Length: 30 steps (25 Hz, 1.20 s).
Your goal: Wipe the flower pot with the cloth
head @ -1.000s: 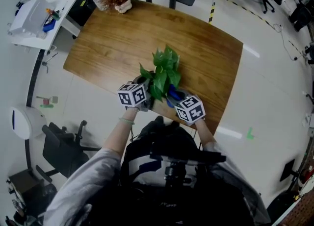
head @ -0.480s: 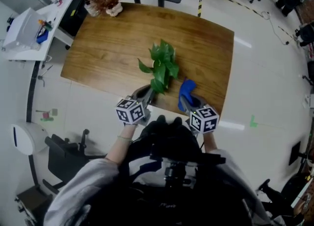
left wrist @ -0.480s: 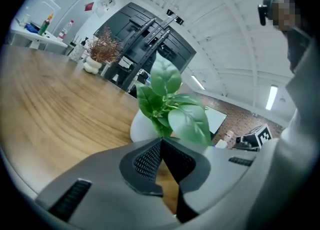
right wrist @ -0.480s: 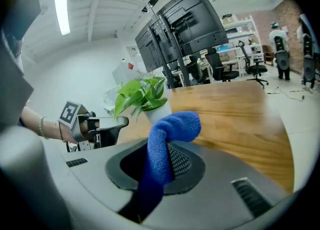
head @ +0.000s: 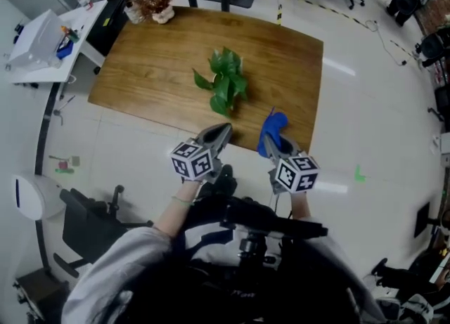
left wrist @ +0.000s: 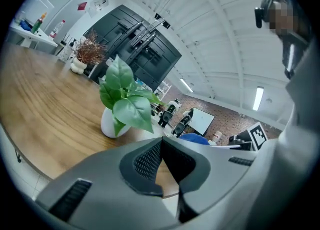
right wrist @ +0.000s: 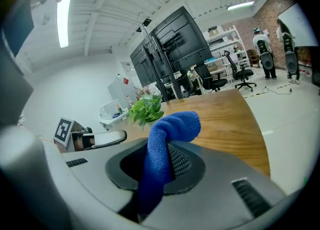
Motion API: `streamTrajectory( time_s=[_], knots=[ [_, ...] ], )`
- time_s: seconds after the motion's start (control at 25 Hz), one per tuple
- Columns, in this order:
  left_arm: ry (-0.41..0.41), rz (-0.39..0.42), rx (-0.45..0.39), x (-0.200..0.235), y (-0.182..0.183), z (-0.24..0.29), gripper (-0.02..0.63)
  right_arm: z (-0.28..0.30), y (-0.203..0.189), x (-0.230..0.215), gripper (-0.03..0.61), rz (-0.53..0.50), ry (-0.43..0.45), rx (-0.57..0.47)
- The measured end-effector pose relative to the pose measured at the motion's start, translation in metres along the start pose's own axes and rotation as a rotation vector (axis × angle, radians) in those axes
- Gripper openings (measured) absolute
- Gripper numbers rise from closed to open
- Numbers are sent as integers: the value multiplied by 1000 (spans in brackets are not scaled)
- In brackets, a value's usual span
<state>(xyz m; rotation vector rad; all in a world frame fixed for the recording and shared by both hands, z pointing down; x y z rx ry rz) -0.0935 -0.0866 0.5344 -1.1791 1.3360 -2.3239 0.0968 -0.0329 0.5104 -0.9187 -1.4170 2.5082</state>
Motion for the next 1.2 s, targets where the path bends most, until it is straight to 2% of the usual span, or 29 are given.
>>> streamTrajectory(
  time_s=[0.16,0.36,0.48,0.6,0.76,1.2],
  knots=[
    [20,4,-30,-33,-18,-17,8,-31,-16,9,57,-21,15,13],
    [56,-64,-100,-85,-50,-57,8,-77,-36,20,57,-27,39,20],
    [83,-51,-73,-102,-70,-78,8,-93,-51,29,57,-17,68,21],
    [120,-35,-59,-108,-80,-97,8,-97,-67,42,57,-24,98,39],
    [140,-48,-88,-111,-77,-111,8,-98,-77,58,57,-39,134,47],
    [129,-48,-84,-93,-71,-126,8,-73,-79,96,57,-111,173,84]
  ],
)
Point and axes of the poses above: the fingertips, and each gripper's own axes: z forward along the fingers, x to its left, y out of its top, the point moved 6 cm from there along -z, backward along the fingers, and after that the axes turned 8 degrees about y, right-handed, at the moved point
